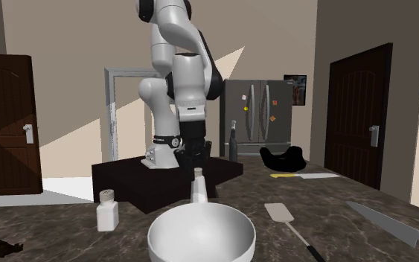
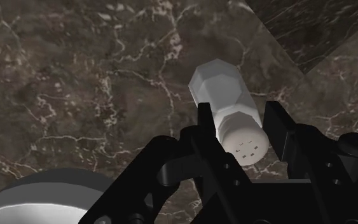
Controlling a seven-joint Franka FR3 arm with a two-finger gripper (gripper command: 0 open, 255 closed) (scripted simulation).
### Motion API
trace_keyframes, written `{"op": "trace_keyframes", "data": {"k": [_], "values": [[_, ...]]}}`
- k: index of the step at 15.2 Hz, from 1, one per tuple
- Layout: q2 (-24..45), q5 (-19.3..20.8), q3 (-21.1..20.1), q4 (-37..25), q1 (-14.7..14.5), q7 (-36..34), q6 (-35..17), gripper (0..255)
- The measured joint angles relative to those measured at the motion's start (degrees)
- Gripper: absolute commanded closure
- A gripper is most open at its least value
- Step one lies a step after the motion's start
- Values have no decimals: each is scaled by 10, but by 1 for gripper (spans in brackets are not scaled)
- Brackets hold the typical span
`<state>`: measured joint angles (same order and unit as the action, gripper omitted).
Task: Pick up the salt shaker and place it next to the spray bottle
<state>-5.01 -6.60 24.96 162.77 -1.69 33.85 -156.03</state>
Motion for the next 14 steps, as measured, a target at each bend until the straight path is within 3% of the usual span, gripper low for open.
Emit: {"op": "trace_keyframes", "data": {"k": [7, 14], "values": [[-80, 75, -13, -3, 31, -55, 77, 255], [-145, 105, -30, -15, 50, -83, 151, 255]]}}
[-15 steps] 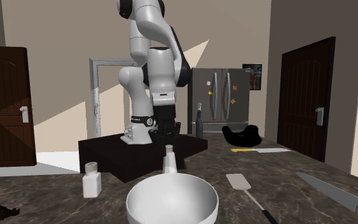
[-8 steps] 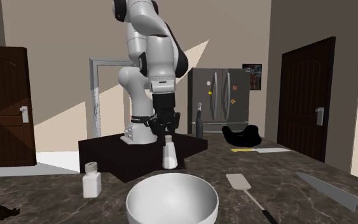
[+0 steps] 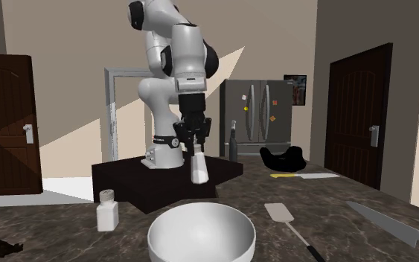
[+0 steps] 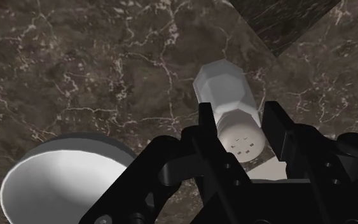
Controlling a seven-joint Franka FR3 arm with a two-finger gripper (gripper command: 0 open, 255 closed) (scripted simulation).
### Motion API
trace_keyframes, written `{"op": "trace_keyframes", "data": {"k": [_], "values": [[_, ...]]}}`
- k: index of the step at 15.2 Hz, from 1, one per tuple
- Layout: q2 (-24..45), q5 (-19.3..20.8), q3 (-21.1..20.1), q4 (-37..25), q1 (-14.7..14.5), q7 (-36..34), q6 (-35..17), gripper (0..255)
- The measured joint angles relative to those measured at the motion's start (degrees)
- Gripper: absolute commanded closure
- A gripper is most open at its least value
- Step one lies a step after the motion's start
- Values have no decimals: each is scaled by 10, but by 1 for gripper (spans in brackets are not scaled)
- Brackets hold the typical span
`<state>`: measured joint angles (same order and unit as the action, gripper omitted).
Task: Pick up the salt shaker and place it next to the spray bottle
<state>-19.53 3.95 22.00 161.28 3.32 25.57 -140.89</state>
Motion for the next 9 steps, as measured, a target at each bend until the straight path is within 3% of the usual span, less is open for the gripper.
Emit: {"op": "trace_keyframes", "data": {"k": [9], "values": [[-69, 15, -18, -28, 13, -19, 96, 255]]}}
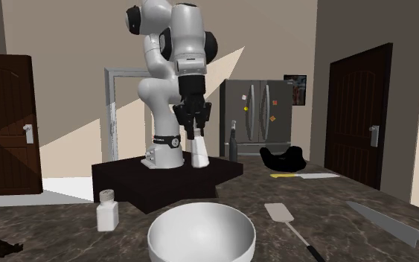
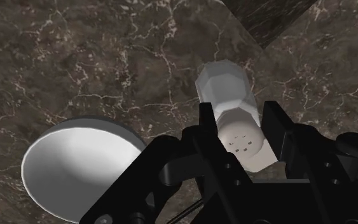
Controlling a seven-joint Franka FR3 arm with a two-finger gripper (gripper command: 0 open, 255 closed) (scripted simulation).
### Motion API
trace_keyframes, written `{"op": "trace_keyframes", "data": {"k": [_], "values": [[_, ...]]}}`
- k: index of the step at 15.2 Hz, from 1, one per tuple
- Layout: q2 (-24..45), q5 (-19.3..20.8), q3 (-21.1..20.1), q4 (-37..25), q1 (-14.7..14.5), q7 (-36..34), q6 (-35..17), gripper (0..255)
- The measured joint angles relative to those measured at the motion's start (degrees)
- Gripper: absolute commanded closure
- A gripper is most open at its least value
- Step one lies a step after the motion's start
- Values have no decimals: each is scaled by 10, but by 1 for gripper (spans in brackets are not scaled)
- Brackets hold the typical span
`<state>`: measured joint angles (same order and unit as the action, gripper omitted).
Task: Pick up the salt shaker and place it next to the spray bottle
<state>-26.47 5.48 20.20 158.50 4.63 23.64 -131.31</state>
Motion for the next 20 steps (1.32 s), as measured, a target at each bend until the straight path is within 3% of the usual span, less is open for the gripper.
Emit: {"op": "trace_keyframes", "data": {"k": [20], "values": [[-89, -1, -31, -99, 5, -20, 187, 255]]}}
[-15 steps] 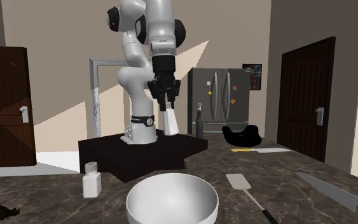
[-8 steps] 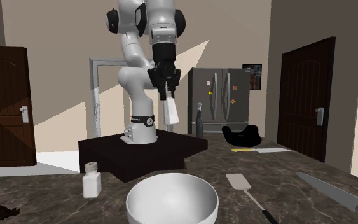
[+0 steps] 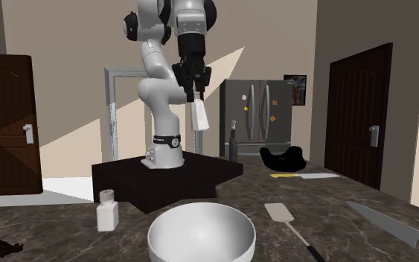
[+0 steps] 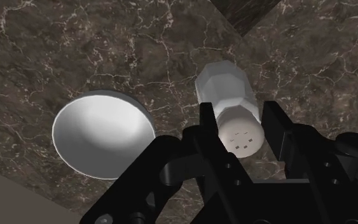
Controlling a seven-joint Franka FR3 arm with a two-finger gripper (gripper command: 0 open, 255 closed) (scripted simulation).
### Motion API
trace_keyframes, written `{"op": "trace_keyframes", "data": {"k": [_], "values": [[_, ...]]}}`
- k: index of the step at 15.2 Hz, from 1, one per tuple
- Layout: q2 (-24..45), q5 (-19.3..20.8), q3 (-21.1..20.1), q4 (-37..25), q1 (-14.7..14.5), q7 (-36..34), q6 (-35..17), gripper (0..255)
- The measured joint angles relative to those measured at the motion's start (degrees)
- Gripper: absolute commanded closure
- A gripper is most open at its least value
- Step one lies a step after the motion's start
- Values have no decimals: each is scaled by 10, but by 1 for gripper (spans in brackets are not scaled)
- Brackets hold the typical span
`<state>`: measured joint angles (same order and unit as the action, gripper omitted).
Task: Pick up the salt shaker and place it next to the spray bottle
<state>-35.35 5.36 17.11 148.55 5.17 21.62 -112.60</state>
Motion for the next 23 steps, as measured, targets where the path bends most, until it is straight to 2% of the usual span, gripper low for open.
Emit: {"op": "trace_keyframes", "data": {"k": [13, 23], "values": [[-17, -8, -14, -89, -3, -6, 105, 255], [-100, -73, -126, -32, -46, -128, 129, 255]]}}
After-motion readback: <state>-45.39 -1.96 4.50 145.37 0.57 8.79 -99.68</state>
